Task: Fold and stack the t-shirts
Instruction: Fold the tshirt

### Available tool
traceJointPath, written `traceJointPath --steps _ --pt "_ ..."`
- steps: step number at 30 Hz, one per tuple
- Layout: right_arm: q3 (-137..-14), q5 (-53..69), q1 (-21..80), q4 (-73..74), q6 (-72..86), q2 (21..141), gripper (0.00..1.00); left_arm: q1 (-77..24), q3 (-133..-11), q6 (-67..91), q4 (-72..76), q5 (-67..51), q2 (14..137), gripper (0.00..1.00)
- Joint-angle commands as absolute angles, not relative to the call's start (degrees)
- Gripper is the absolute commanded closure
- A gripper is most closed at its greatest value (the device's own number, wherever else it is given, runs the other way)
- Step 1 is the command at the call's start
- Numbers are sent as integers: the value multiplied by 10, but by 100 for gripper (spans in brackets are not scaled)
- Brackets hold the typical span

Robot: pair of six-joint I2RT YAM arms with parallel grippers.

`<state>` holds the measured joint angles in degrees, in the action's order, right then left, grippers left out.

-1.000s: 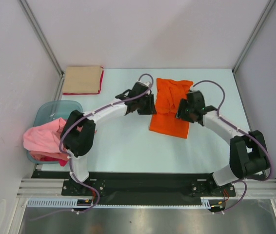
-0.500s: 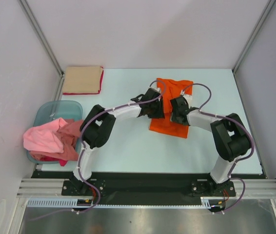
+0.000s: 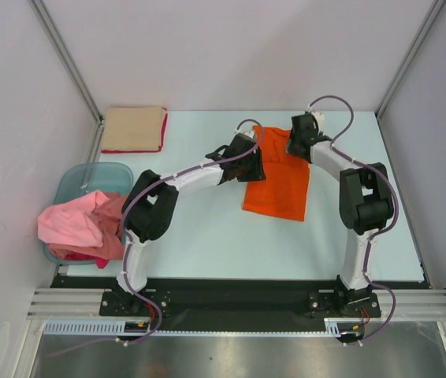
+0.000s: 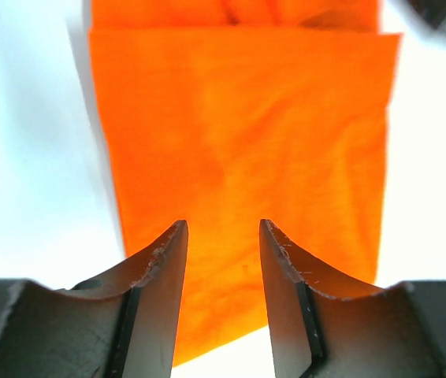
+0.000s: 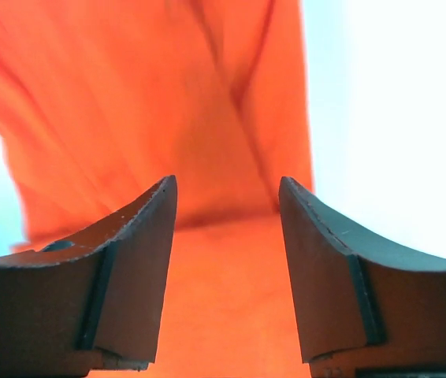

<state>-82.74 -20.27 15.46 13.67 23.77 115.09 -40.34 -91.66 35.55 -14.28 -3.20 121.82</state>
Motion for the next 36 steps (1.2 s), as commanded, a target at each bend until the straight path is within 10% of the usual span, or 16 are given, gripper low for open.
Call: traceJointPath --steps 1,12,22,36 --pt "-918 -186 143 170 193 1127 40 -400 -920 352 -129 -41 1165 53" --pt "-634 51 77 172 248 924 36 -383 -971 376 -94 -148 1234 54" --pt "-395 263 74 14 320 813 85 -386 -767 376 -20 -167 1141 64" --pt "-306 159 35 43 339 824 93 -388 -637 384 -3 -137 1131 69"
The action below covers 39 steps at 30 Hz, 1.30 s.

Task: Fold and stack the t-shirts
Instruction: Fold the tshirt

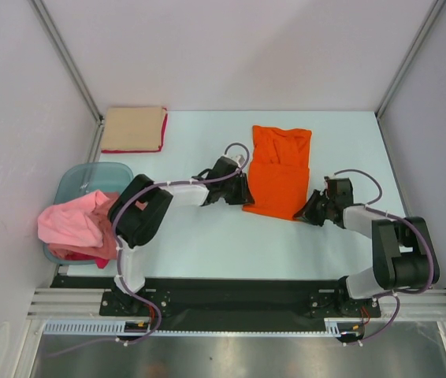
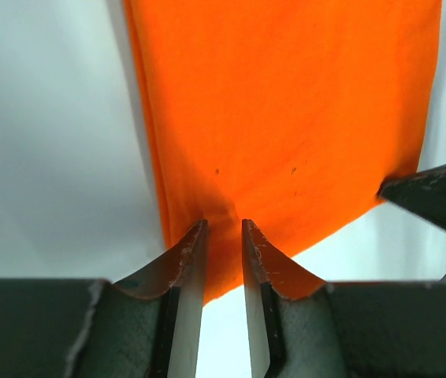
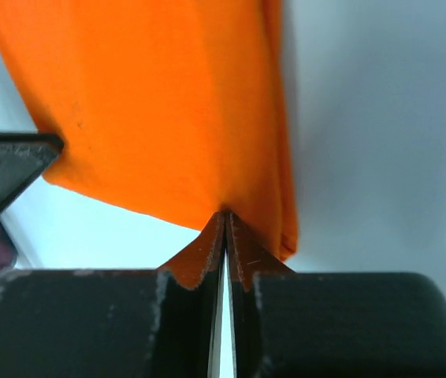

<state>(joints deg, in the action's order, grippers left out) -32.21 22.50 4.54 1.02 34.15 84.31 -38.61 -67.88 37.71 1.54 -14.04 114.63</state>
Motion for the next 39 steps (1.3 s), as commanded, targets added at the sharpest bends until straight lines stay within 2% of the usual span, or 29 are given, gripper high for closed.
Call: traceJointPath --steps 1,10,15,20,24,26,29,32,36,39 --pt "-305 146 31 54 336 818 92 -394 -629 390 5 -145 1130 69" --pt "-320 122 16 112 326 777 86 -452 -580 445 65 -152 1128 70" --pt "-324 100 16 153 312 728 83 -448 -584 403 -25 -54 1062 68" --pt "-337 116 15 161 312 695 77 -450 -603 384 -68 -20 1003 63" --pt "-372 116 16 145 309 729 59 -448 -633 366 -87 -16 1005 56" --pt "-398 113 14 128 299 754 50 -443 -655 353 -90 -23 1011 49" --pt "-462 119 8 127 287 814 42 -425 -690 323 -82 -54 1030 43" --pt "-522 118 6 123 276 861 34 -395 -746 287 -80 -57 1061 31" --pt "-572 141 4 127 270 906 31 -354 -845 254 -83 -44 1145 31" --pt "-570 161 4 119 270 909 31 -324 -934 261 -79 -60 1223 36"
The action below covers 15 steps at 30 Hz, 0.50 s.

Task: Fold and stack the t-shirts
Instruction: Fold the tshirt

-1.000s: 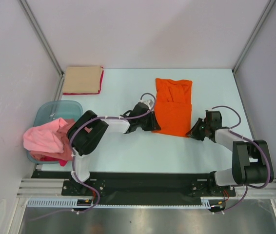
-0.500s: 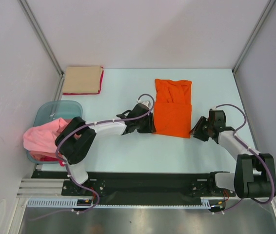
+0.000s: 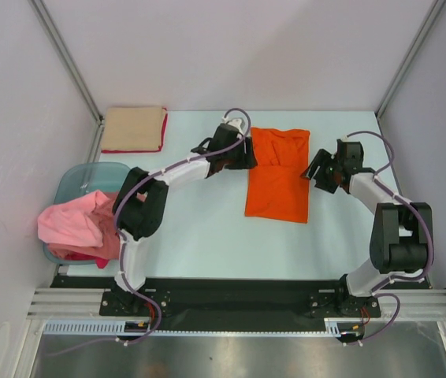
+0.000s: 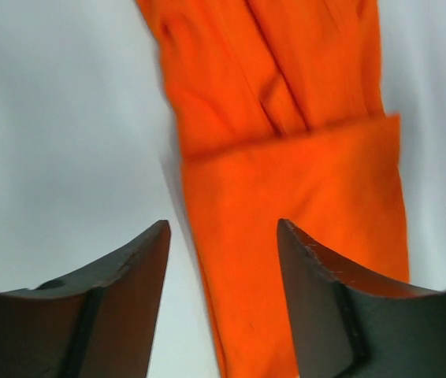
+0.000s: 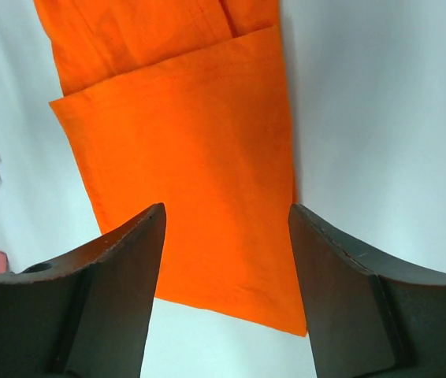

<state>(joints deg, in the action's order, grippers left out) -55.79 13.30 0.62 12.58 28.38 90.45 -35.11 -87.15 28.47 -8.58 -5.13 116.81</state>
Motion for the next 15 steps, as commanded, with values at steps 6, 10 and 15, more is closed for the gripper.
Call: traceJointPath --steps 6,10,15 --pt "-496 207 13 99 273 860 30 -287 -1043 322 -3 -71 1334 44" --pt "-454 192 60 111 257 814 27 -283 -1126 350 22 -48 1388 43" --pt "-417 204 99 122 265 759 23 -275 -1202 427 33 -50 1459 39"
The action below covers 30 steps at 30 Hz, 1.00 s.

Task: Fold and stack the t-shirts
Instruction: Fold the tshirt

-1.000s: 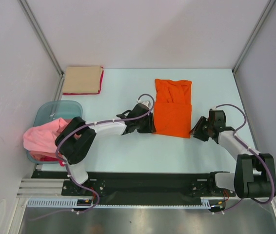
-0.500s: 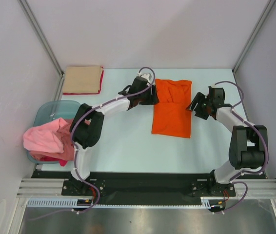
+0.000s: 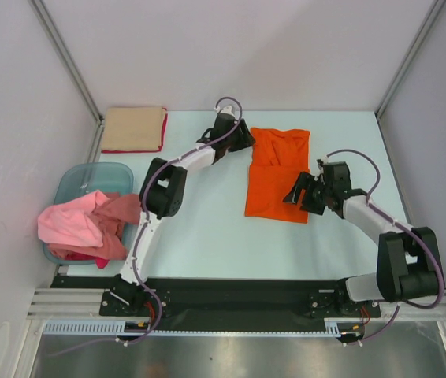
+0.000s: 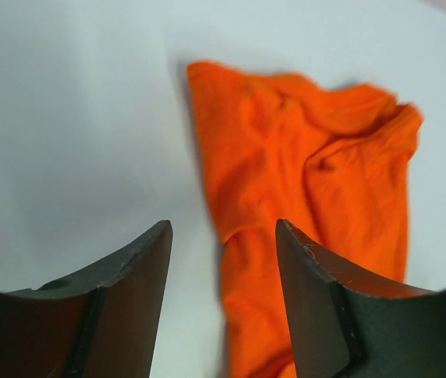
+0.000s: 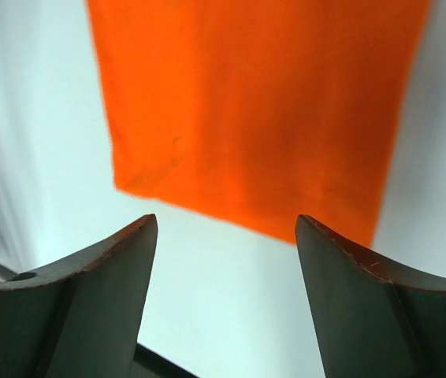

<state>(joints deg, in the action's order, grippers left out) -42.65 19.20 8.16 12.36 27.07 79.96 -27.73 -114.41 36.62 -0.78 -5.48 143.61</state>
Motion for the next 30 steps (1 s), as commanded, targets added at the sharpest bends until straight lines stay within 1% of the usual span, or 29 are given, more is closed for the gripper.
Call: traceJointPath --steps 1,5,9,13,14,15,17,19,23,25,26,27,29,30 --pt "-413 201 105 127 265 738 23 -272 -1215 442 33 -54 1482 39" --pt "-401 202 108 148 264 691 22 -264 -1243 534 51 -58 1521 37" --pt "-398 202 105 169 255 654 21 -260 -1278 577 55 -65 1556 37" --pt "-396 212 103 174 258 642 21 -258 -1304 603 58 -64 1574 40" --pt "-393 220 103 173 261 642 21 -257 -1310 606 59 -66 1585 42" --pt "-389 224 103 170 264 641 21 -256 -1318 606 61 -70 1589 48" --pt "-383 232 105 162 273 640 21 -255 -1346 608 65 -83 1602 54" --pt "-377 239 105 156 281 635 21 -253 -1350 620 72 -97 1611 56" --pt "-374 241 105 156 281 621 21 -253 -1345 635 83 -95 1614 55" --pt "-375 238 105 156 279 621 21 -252 -1346 643 95 -96 1620 58" --pt "-375 240 105 156 278 624 21 -252 -1350 648 98 -95 1622 61" --pt "-376 242 105 156 278 627 21 -252 -1354 649 100 -94 1624 68" --pt "-374 250 105 146 282 633 21 -252 -1361 650 110 -87 1629 73" --pt "-370 253 107 141 289 635 21 -252 -1361 650 118 -86 1629 78"
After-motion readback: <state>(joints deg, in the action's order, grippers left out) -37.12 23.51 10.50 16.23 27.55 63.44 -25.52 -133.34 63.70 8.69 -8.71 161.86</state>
